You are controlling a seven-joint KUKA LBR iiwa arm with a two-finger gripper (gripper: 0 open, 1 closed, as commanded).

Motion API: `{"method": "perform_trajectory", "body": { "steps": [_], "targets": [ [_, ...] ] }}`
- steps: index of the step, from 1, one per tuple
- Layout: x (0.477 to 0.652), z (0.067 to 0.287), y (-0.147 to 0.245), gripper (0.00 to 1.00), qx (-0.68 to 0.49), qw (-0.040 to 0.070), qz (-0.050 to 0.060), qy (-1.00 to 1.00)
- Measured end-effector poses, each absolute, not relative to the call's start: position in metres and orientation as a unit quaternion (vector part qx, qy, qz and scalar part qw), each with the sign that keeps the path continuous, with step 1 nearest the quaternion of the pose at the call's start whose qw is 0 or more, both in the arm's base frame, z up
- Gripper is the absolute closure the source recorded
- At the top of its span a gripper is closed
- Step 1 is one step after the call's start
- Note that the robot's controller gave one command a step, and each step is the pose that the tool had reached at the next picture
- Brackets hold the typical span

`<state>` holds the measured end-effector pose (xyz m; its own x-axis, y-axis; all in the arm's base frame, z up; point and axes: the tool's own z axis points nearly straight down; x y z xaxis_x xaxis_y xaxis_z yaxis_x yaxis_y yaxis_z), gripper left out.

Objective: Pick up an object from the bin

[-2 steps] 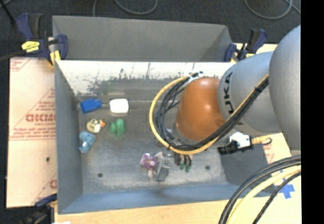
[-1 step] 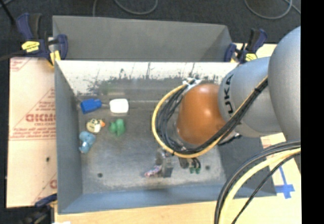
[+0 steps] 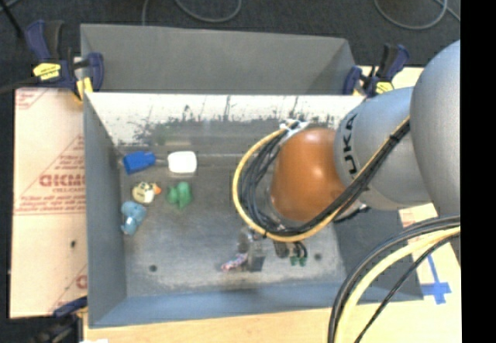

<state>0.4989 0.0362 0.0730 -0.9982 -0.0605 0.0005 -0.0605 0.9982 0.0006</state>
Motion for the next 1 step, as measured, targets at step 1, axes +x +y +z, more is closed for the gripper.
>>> {"method": "perform_trajectory", "body": {
  "steps": [1],
  "targets": [
    [0.4988, 0.1099, 0.0344, 1.0, 0.04, 0.003, 0.0, -0.999]
  ]
}}
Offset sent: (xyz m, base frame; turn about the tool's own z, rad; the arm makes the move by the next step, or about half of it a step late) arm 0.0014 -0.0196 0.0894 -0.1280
